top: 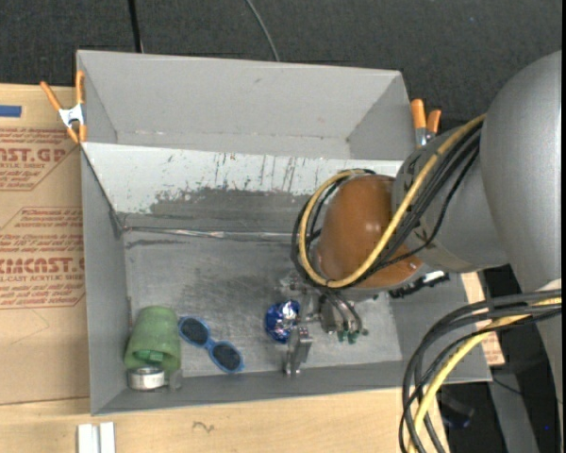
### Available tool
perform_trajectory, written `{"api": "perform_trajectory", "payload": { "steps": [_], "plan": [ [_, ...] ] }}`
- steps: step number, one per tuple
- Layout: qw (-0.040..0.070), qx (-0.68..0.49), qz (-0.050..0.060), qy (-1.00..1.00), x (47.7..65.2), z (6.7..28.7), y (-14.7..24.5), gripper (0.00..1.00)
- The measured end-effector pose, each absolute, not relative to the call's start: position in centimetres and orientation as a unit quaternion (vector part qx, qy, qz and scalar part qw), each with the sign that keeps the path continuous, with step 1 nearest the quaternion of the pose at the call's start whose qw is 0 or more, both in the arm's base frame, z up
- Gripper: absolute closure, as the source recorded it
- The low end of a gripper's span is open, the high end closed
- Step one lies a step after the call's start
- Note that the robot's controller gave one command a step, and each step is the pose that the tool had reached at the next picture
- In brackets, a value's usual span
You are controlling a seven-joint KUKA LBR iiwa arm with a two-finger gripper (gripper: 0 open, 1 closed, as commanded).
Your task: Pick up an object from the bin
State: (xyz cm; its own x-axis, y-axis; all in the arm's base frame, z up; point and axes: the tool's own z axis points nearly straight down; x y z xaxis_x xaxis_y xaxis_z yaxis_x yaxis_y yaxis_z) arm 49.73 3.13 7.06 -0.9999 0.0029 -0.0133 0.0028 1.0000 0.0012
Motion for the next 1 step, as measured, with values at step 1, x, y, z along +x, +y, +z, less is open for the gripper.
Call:
{"api": "perform_trajectory", "payload": {
  "steps": [1],
  "plan": [
    [0.003,0.002,0.0,1.0,49.92,7.2,3.13,0.0]
  ]
}}
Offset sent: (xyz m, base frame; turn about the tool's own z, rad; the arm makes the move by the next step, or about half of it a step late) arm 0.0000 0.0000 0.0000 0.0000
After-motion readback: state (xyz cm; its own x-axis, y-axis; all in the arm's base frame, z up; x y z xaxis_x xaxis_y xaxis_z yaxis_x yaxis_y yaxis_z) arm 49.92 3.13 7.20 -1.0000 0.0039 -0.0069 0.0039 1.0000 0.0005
